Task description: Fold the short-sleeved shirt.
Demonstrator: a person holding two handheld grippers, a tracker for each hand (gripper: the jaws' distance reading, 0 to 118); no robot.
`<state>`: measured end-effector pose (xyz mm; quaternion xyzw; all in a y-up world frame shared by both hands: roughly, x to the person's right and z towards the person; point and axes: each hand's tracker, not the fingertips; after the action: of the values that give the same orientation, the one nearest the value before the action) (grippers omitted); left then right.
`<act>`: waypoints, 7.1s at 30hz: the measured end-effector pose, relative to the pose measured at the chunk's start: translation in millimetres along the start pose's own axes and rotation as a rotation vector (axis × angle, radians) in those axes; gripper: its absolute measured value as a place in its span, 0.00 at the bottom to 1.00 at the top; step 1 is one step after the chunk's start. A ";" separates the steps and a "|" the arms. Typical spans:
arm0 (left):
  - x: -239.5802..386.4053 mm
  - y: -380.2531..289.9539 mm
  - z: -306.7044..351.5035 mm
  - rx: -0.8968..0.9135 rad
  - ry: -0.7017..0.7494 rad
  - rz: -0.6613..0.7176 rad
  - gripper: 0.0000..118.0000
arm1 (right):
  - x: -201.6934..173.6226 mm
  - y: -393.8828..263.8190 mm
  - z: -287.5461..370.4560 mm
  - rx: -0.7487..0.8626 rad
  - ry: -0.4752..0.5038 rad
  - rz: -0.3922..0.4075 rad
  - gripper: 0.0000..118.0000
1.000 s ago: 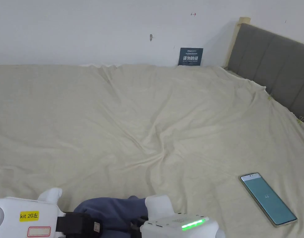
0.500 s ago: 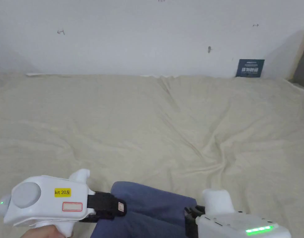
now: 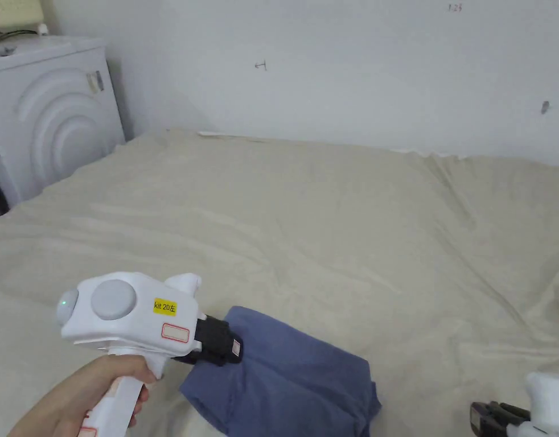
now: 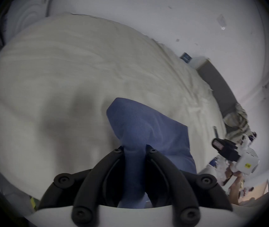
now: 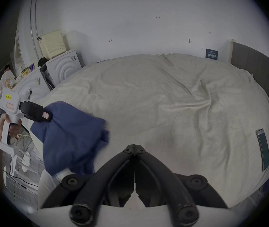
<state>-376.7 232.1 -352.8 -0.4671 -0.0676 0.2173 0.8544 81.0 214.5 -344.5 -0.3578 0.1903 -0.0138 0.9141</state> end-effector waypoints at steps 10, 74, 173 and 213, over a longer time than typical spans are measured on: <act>-118.2 53.1 76.7 0.073 0.468 0.051 0.16 | -18.4 12.6 -24.9 -0.024 -0.018 0.046 0.00; 249.1 -130.6 63.7 0.828 0.332 -0.356 0.00 | 4.4 12.9 134.7 0.615 -0.262 0.038 0.00; 255.9 -122.8 75.5 0.856 0.326 -0.381 0.97 | -8.2 24.1 146.1 0.623 -0.271 0.115 0.71; 251.8 -123.2 71.1 0.846 0.356 -0.382 0.97 | -6.1 22.2 140.8 0.597 -0.273 0.108 0.71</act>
<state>-135.7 338.3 -233.3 -0.0887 0.0889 -0.0178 0.9919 123.3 323.4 -262.6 -0.0620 0.0721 0.0277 0.9951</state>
